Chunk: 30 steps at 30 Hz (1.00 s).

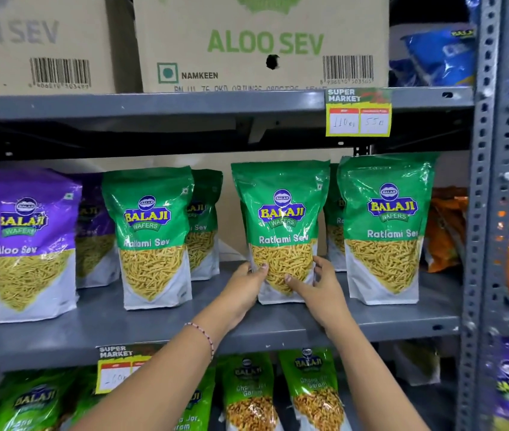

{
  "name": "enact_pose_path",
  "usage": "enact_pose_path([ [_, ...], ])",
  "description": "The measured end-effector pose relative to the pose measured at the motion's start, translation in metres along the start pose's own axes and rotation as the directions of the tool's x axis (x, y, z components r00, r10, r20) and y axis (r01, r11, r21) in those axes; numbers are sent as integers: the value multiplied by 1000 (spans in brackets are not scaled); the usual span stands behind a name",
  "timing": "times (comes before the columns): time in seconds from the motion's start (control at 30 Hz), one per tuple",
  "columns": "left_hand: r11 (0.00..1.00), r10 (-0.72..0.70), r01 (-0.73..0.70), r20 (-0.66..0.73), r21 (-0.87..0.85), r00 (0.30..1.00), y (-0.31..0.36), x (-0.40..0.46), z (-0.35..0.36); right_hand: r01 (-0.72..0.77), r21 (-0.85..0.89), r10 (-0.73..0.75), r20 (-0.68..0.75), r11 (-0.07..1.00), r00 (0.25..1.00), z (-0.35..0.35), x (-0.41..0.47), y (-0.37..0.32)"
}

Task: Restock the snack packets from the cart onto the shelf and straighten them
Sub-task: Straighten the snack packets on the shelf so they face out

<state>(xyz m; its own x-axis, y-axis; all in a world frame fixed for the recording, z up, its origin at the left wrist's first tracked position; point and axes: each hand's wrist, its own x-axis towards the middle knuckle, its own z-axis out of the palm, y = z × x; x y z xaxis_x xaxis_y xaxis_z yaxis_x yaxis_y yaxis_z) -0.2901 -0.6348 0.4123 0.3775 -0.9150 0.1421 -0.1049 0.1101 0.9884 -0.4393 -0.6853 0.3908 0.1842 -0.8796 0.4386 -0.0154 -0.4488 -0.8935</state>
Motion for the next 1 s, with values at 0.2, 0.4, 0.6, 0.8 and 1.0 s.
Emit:
enact_pose_path([
  [0.2,985,154,-142,-125,99,980,8,-26,-19,165,-108,-186,-227,980,956,17,-22,-17],
  [0.4,842,499,-528,-532,112,684,19,-68,-117,292,142,-287,-55,946,956,88,-52,-45],
  [0.6,940,283,-339,-619,29,733,7,-41,-214,-69,194,0,336,979,942,179,-40,-44],
  [0.8,995,36,-56,-232,-77,972,-5,-13,-242,-142,184,55,414,973,909,211,-32,-54],
  [1.0,994,60,-76,-203,-73,977,-3,-12,-237,-116,237,17,384,965,923,213,-20,-38],
])
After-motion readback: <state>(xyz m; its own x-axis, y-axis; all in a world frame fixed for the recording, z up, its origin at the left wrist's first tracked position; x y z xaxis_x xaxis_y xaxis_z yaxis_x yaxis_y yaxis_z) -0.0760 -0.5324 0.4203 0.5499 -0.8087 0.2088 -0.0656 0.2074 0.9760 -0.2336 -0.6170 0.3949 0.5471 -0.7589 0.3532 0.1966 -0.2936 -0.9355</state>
